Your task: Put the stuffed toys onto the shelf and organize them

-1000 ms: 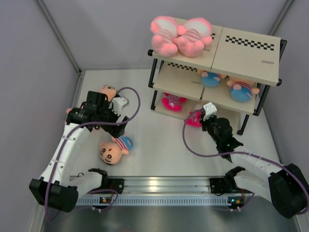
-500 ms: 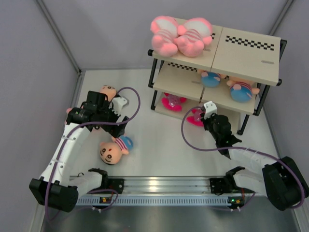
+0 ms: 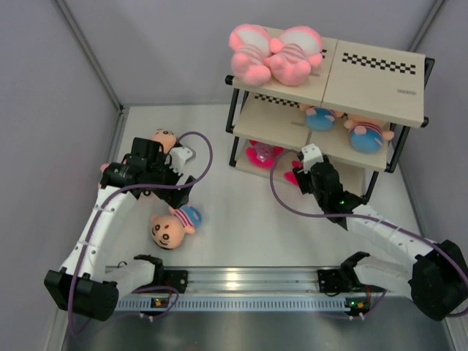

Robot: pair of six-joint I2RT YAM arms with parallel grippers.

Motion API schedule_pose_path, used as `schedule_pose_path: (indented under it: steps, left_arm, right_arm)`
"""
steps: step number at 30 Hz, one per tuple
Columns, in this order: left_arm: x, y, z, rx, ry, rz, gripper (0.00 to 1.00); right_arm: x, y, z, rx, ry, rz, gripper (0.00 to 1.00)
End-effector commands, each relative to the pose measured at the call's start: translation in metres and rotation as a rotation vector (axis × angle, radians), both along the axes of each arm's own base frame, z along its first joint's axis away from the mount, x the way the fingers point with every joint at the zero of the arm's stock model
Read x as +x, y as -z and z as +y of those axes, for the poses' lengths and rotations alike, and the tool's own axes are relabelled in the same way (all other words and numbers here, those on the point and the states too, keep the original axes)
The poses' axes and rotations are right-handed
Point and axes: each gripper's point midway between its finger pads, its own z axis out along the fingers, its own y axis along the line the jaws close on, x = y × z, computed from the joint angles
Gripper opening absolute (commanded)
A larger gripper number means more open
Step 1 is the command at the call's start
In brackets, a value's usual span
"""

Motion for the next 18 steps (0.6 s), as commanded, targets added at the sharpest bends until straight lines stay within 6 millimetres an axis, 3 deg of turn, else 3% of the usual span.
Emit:
schedule_pose_path:
  steps: [1,2,6,10,18]
  left_arm:
    - [-0.001,-0.004,-0.005,-0.018,0.022,-0.006,0.98]
    - [-0.001,-0.003,-0.004,-0.015,0.022,-0.004,0.99]
    - [-0.001,0.001,-0.005,-0.015,0.027,0.009,0.99]
    - [-0.003,0.001,-0.006,-0.021,0.041,0.008,0.99]
    - [-0.004,0.0,-0.007,-0.023,0.049,0.0,0.99]
  right_arm:
    - [-0.021,-0.007,-0.001,-0.105,0.055,0.052,0.62]
    - [-0.022,-0.016,0.001,-0.122,0.066,0.036,0.62]
    - [-0.034,-0.022,0.027,-0.163,-0.025,0.067,0.63]
    - [-0.042,-0.005,0.04,-0.259,-0.126,0.122,0.64]
    - [-0.01,0.027,0.046,-0.632,-0.197,0.167,0.64]
